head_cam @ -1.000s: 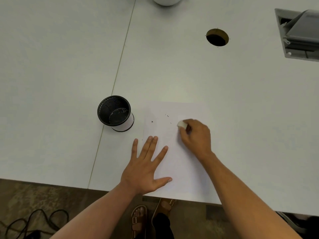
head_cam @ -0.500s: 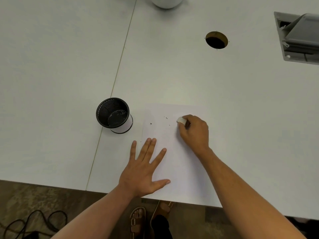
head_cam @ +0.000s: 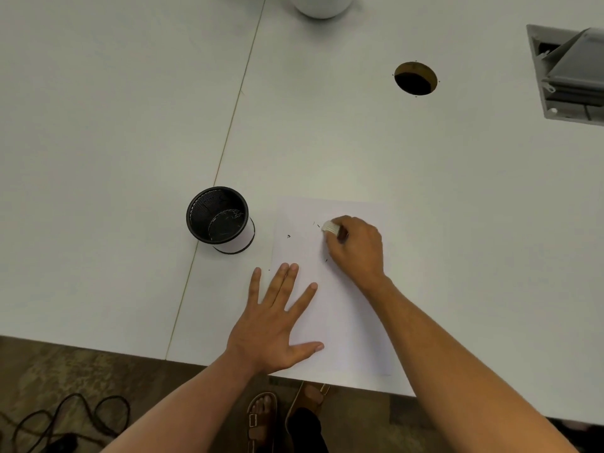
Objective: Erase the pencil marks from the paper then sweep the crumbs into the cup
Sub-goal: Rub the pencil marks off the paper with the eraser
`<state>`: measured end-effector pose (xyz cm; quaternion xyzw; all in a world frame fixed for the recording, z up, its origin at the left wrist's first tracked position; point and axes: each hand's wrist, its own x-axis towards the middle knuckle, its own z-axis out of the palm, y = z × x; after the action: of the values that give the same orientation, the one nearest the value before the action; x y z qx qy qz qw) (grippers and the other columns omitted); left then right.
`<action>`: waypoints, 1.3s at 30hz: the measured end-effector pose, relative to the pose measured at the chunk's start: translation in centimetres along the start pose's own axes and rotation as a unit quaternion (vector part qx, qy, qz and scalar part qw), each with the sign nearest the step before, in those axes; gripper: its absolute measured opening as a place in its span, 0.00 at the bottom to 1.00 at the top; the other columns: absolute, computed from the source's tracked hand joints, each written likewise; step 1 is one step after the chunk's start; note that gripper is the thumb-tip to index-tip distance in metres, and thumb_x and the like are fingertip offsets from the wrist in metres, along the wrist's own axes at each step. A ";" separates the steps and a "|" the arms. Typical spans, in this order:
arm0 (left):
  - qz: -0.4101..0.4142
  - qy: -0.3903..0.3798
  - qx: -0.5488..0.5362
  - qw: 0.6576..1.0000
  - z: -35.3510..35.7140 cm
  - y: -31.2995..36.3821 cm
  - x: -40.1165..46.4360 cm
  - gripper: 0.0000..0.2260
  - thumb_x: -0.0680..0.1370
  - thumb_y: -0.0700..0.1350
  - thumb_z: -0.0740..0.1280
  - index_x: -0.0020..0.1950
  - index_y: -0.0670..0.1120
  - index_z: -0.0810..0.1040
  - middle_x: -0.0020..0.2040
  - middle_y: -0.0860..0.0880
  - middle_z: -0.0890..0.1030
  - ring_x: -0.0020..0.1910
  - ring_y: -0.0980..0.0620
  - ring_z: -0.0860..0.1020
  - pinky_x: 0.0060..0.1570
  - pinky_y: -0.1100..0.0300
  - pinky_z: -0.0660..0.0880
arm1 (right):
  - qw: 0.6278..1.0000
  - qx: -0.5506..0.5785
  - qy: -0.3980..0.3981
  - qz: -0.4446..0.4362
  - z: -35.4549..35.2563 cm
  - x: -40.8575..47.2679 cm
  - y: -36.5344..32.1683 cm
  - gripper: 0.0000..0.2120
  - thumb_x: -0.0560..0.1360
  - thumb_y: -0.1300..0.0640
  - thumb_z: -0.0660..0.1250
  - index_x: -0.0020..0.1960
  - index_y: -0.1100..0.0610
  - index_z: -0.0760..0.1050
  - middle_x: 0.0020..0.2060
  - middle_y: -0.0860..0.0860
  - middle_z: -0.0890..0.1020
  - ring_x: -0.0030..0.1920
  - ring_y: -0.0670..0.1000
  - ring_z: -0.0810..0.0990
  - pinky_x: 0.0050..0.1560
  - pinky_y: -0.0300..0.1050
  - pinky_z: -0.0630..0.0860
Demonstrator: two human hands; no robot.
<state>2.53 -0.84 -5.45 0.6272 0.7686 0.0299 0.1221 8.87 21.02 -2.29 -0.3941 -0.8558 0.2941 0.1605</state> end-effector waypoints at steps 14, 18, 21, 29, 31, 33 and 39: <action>-0.003 -0.003 0.006 1.000 -0.1 0.1 -0.1 0.43 0.76 0.76 0.53 0.83 0.52 0.52 0.83 0.39 0.49 0.82 0.41 0.47 0.74 0.28 0.50 | 1.000 0.017 -0.014 0.001 -0.3 -0.5 0.2 0.08 0.75 0.55 0.67 0.50 0.57 0.80 0.40 0.50 0.82 0.38 0.49 0.78 0.40 0.41 0.73; 0.001 0.007 0.001 1.000 -0.1 0.1 -0.1 0.43 0.76 0.76 0.53 0.83 0.51 0.52 0.83 0.39 0.49 0.82 0.41 0.47 0.74 0.28 0.51 | 0.997 0.038 -0.044 -0.040 0.0 -2.6 -0.7 0.08 0.75 0.56 0.67 0.51 0.58 0.79 0.41 0.52 0.82 0.38 0.48 0.78 0.41 0.41 0.74; 0.005 0.018 -0.002 1.000 0.0 0.1 0.0 0.43 0.76 0.75 0.54 0.83 0.51 0.52 0.83 0.39 0.50 0.82 0.41 0.47 0.74 0.28 0.50 | 0.992 0.035 -0.097 -0.071 0.1 -6.5 -0.5 0.10 0.74 0.55 0.68 0.54 0.57 0.79 0.44 0.51 0.83 0.41 0.49 0.79 0.42 0.42 0.76; -0.002 0.012 0.002 1.000 0.1 0.1 -0.1 0.43 0.76 0.76 0.53 0.83 0.52 0.52 0.83 0.40 0.49 0.83 0.41 0.46 0.74 0.28 0.49 | 0.999 0.018 0.023 0.043 -1.1 -3.7 1.3 0.09 0.76 0.53 0.66 0.52 0.56 0.79 0.41 0.48 0.82 0.38 0.43 0.75 0.40 0.37 0.70; -0.001 0.013 0.000 1.000 0.2 0.1 -0.1 0.43 0.76 0.76 0.52 0.83 0.52 0.52 0.83 0.40 0.49 0.82 0.41 0.46 0.74 0.28 0.49 | 0.998 0.036 0.026 0.044 -1.1 -5.1 0.8 0.09 0.76 0.54 0.67 0.53 0.56 0.79 0.42 0.48 0.82 0.38 0.43 0.75 0.41 0.36 0.72; 0.002 0.015 -0.004 1.000 0.3 0.0 -0.1 0.42 0.76 0.76 0.52 0.83 0.52 0.52 0.83 0.40 0.48 0.82 0.41 0.46 0.74 0.28 0.48 | 0.999 0.045 -0.015 0.020 -0.7 -7.9 0.1 0.10 0.76 0.53 0.68 0.55 0.56 0.79 0.44 0.48 0.82 0.40 0.42 0.75 0.42 0.29 0.69; 0.004 0.015 -0.002 1.000 0.2 0.1 -0.2 0.42 0.77 0.75 0.51 0.84 0.52 0.51 0.83 0.40 0.48 0.82 0.41 0.45 0.75 0.29 0.47 | 1.000 -0.003 -0.017 0.012 -1.5 -9.7 1.3 0.09 0.75 0.53 0.68 0.54 0.55 0.79 0.41 0.48 0.82 0.37 0.42 0.74 0.39 0.27 0.65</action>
<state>2.70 -1.05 -5.61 0.6296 0.7677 0.0414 0.1120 16.56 14.82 -2.31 -0.4000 -0.8544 0.3001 0.1412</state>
